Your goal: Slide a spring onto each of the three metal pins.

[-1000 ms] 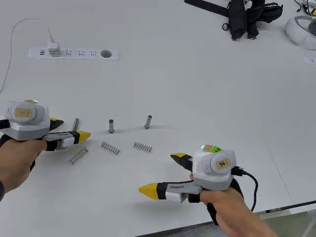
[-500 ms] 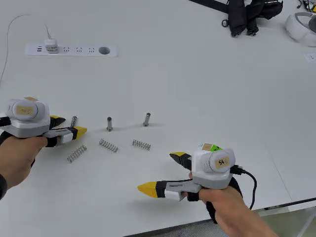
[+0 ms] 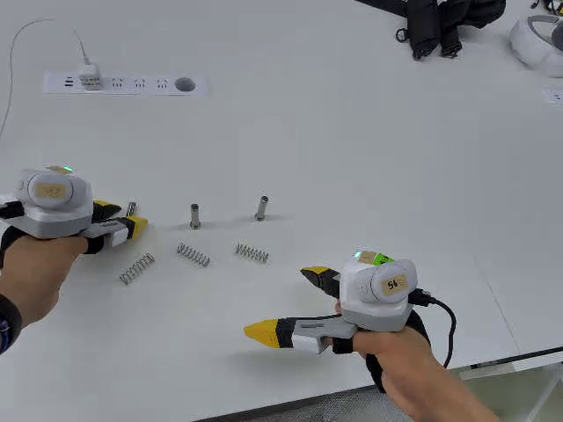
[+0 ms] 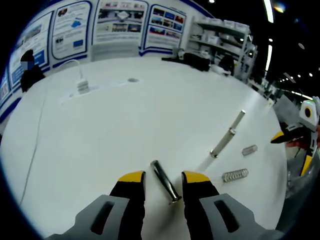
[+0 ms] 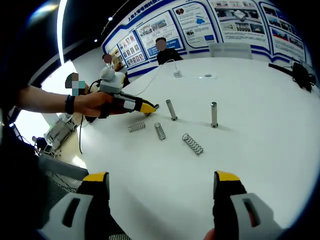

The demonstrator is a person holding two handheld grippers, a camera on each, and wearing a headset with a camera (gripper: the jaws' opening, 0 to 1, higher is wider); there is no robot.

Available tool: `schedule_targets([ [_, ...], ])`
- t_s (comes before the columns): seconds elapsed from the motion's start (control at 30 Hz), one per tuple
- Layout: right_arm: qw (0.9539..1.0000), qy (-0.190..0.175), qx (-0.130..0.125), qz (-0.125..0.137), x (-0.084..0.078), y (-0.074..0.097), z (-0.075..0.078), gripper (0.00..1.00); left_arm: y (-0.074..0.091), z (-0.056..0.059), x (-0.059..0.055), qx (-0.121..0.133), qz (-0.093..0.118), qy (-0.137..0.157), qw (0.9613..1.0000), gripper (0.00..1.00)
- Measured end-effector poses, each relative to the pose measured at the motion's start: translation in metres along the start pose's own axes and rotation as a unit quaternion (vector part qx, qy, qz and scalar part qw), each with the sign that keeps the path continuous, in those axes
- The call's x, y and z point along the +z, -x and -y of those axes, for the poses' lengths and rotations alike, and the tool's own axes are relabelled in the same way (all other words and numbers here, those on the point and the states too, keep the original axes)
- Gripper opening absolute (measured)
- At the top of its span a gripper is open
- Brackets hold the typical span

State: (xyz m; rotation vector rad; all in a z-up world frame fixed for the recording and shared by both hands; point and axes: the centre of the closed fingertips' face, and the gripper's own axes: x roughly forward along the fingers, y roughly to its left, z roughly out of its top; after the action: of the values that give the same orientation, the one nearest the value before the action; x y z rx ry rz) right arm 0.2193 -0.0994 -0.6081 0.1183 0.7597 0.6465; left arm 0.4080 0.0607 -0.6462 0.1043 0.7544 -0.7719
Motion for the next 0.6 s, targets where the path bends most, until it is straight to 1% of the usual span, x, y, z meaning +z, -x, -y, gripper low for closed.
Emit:
schedule_targets([
  [0.1,1.0000,0.000,0.001,0.001,0.0004,-0.0003,-0.0004,0.87,-0.0004,-0.0009,0.0004,0.005,-0.002,0.000,1.0000,0.27],
  [0.33,1.0000,-0.002,0.001,0.000,-0.0007,-0.0012,0.0000,0.87,-0.0032,-0.0015,0.0029,0.012,-0.008,0.000,0.9999,0.24],
  [0.53,1.0000,-0.004,0.001,0.000,-0.0017,-0.0016,-0.0003,0.87,-0.0059,-0.0029,0.0058,0.020,-0.016,0.011,0.9996,0.18],
  [0.6,1.0000,-0.005,0.001,-0.001,-0.0019,-0.0016,0.0000,0.87,-0.0074,-0.0050,0.0063,0.025,-0.020,0.012,0.9994,0.16],
])
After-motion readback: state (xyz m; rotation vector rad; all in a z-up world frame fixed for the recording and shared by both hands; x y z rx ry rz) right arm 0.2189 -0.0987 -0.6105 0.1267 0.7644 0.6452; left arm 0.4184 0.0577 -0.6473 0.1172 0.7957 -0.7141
